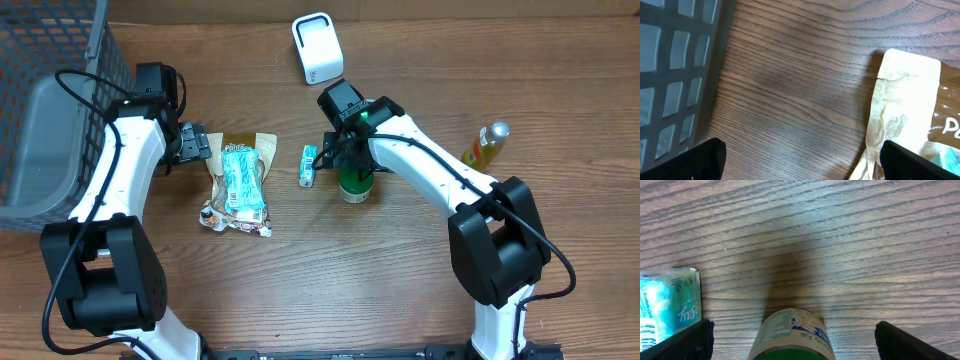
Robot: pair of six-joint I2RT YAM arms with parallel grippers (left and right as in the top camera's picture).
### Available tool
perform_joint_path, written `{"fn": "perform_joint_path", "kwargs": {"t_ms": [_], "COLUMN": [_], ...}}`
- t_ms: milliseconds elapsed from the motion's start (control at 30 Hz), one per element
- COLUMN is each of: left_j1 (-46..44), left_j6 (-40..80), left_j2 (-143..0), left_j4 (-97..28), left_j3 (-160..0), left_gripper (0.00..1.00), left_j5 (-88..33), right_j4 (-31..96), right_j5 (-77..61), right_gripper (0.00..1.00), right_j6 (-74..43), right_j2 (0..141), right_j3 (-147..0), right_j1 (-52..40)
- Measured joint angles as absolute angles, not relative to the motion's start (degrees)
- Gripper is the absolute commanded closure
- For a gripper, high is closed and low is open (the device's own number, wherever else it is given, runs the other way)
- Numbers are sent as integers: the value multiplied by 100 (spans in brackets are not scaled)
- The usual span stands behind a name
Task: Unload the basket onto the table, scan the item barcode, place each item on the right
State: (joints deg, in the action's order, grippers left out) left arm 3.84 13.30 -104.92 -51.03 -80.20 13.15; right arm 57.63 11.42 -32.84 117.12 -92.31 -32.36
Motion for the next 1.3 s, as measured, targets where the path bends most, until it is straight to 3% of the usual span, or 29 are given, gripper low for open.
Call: {"fn": "perform_joint_path", "kwargs": {"t_ms": [467,600,700,867,1233,1300], "left_j1": [384,384,384,384,384,384], "left_j6": [1330,1330,1330,1330,1330,1330], "left_j2": [-10492,-10492,-10492,-10492,-10492,-10492], "left_j4": [-5103,-5103,-5103,-5103,-5103,-5103], "left_j3": [-8020,-8020,-8020,-8020,-8020,-8020], "left_gripper": [0,0,1,0,1,0], "left_j5": [1315,1315,1315,1315,1315,1315], "right_j4": [6123,6222,6259,6270,6571,6519], "right_j5": [996,838,790,751,408,377], "right_gripper": [23,22,10,8,9,14], "right_j6": [-3299,-3439,-3551,-3656,-3712,-3710], "right_j2": [11712,11712,11712,11712,11712,11712], "right_j3": [-9231,-9231,-9231,-9231,-9231,-9231], "right_j1": [-3236,-3234,-3234,-3234,-3236,-3236]}}
